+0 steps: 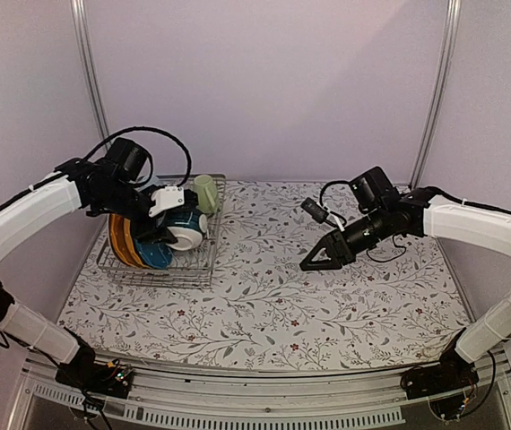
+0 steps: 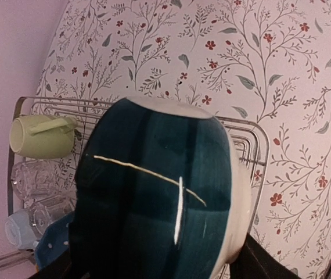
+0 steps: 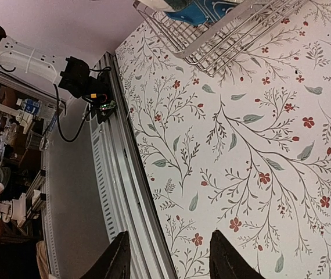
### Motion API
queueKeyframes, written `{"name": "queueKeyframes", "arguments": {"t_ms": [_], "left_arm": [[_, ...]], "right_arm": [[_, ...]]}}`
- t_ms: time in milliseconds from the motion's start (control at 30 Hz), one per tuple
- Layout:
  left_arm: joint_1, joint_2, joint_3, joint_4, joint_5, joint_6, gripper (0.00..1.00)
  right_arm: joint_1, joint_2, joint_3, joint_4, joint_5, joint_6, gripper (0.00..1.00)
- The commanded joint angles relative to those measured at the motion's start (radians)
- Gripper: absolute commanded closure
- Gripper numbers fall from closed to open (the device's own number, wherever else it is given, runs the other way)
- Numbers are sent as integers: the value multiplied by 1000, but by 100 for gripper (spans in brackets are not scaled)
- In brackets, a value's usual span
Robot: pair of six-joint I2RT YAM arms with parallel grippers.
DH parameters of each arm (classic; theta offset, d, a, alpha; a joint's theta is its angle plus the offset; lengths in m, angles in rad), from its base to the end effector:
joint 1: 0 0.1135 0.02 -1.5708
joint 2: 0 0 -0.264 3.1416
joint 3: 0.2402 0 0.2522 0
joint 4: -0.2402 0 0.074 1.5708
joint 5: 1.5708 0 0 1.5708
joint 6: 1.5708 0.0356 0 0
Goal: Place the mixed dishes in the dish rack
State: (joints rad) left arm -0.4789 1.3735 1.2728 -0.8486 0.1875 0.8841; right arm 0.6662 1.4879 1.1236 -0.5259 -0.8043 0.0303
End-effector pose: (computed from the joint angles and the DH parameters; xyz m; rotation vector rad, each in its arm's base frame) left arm 0.2467 -0.1356 0.3188 1.6311 1.8911 -0.0686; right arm 0.2283 0.2121 0.2687 -1.1275 2.2340 1.2883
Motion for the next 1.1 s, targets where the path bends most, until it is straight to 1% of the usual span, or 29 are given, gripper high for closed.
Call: {"name": "queueKeyframes", "arguments": {"t_ms": [0, 200, 700, 1067], "left_arm": [[39, 95, 79, -59, 77, -22, 75], [68, 218, 140, -137, 109, -18, 77], [92, 317, 105, -139, 139, -24, 70], [93, 348, 90, -119, 106, -49, 53]], "right_arm": [[-5, 3, -25, 25, -24, -2, 54], [-5, -19, -43, 33, -26, 1, 54], [-5, -7, -56, 46, -30, 2, 54], [-4, 3, -60, 49, -28, 0, 55]]}}
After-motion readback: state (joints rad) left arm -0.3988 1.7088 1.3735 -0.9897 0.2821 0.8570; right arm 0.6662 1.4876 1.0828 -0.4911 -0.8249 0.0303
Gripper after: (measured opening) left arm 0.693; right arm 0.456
